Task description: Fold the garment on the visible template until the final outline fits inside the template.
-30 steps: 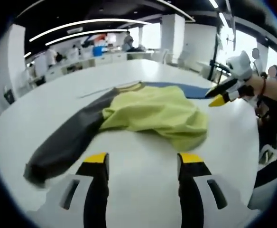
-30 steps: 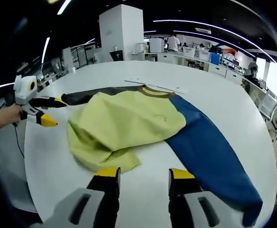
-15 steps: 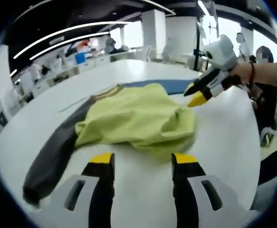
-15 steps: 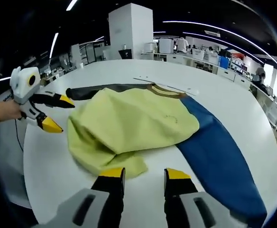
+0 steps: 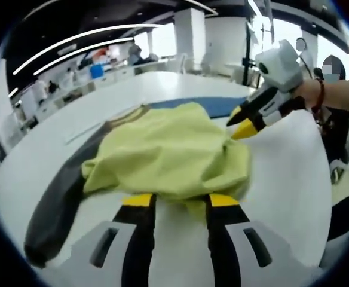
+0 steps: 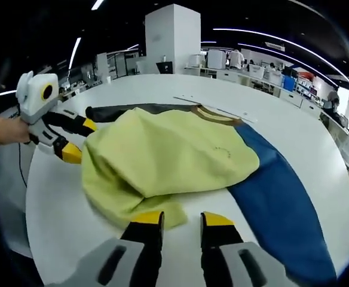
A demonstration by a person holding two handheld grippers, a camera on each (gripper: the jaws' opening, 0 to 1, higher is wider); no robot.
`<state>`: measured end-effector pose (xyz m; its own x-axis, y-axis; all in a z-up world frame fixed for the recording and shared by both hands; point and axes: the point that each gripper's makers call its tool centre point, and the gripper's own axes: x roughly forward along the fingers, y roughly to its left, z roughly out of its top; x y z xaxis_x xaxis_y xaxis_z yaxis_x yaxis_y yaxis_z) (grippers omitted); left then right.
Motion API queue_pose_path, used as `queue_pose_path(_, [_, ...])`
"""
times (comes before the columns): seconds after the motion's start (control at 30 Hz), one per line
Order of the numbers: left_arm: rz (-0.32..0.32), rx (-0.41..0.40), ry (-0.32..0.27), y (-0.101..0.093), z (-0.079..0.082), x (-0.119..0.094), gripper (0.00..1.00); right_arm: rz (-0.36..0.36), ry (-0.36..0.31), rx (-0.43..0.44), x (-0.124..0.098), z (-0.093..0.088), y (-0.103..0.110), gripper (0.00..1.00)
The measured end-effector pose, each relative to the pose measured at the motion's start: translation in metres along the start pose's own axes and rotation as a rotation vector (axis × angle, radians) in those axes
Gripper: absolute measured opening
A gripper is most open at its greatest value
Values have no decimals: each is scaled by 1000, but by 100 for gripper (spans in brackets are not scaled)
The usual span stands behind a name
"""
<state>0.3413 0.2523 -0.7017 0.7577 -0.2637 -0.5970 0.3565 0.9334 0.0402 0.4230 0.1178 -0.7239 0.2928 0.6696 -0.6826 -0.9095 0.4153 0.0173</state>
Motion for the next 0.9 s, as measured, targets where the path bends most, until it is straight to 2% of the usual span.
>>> queue_pose_path(0.2, [-19,-4,9,-2,2,8,18,2,4,0,4,-2,0,11])
queue_pose_path(0.3, [-22,-13,-3,-3,5,9,7,6,1,-10,5,-1,1,7])
queue_pose_path(0.37, [-15,-16,-10,-1,7,9,4,11,-1,-11,6,0,3,4])
queue_pose_path(0.63, [-1,-48,-19,5,18,3,2,3,0,6,4,0,4,0])
queue_pose_path(0.9, [11,-82,-40,14,39,-3,2,23,29,-15,-8,-8,17,0])
